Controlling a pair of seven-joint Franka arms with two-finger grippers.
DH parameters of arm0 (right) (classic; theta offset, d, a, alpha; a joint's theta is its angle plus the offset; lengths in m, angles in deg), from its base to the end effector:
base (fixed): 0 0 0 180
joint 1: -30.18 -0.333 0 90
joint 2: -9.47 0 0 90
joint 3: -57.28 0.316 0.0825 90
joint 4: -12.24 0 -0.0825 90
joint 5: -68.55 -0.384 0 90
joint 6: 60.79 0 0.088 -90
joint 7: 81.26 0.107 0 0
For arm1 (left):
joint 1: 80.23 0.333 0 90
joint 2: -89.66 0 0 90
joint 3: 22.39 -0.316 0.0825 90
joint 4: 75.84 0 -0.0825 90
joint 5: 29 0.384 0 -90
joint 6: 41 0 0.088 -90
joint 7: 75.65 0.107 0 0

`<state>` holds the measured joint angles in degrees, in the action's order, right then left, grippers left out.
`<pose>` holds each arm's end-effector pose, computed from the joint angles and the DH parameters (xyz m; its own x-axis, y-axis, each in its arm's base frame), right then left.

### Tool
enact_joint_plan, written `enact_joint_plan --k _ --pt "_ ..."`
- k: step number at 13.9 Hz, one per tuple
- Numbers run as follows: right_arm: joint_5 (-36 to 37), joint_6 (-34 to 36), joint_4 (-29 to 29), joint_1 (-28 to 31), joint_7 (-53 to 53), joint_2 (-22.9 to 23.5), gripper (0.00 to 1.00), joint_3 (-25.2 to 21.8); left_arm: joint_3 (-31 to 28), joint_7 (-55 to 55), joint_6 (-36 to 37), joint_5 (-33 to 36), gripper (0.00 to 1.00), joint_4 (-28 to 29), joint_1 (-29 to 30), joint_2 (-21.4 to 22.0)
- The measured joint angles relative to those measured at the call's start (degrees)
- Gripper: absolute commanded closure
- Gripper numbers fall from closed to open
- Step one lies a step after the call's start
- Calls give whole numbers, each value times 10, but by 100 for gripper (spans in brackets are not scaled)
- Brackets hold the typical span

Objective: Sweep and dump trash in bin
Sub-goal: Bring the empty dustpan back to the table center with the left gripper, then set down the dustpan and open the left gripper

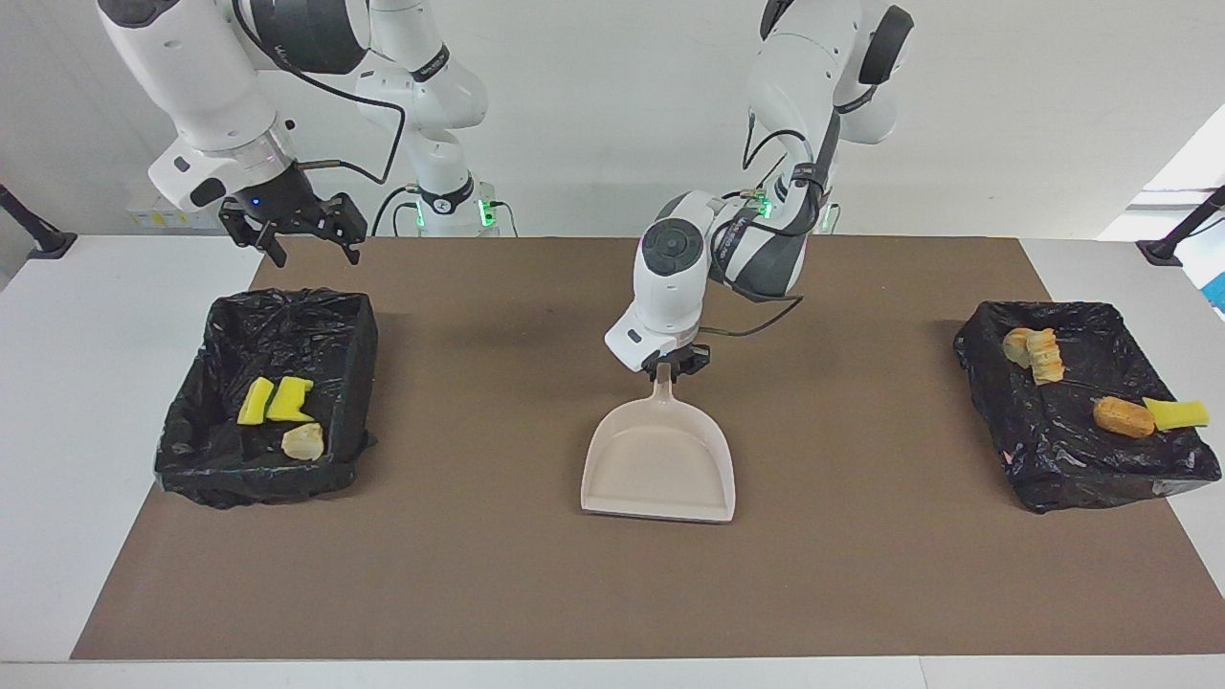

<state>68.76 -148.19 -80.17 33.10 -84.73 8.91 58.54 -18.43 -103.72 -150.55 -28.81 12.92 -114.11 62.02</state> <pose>0.5451 -0.0161 0.6063 0.9965 0.0315 -0.0777 0.0315 -0.9995 -0.0008 0.5369 -0.4089 0.3617 0.9797 -0.1622 -0.1180 -0.1668 -0.9855 -0.0300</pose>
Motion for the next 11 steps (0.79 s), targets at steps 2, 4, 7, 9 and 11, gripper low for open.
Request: enact_joint_plan --k 2,4,7,9,11 --pt "0 3 0 0 0 -2 0 0 -2 0 0 0 82 -2 0 0" --pt "0 4 0 0 0 -2 0 0 -6 0 0 0 30 -3 0 0" --pt "0 4 0 0 0 -3 0 0 -11 0 4 1 0 -6 2 1" --pt "0 4 -1 0 0 -3 0 0 -13 0 13 9 0 -8 3 6" --pt "0 4 -1 0 0 -3 0 0 -20 0 31 13 0 -9 7 26"
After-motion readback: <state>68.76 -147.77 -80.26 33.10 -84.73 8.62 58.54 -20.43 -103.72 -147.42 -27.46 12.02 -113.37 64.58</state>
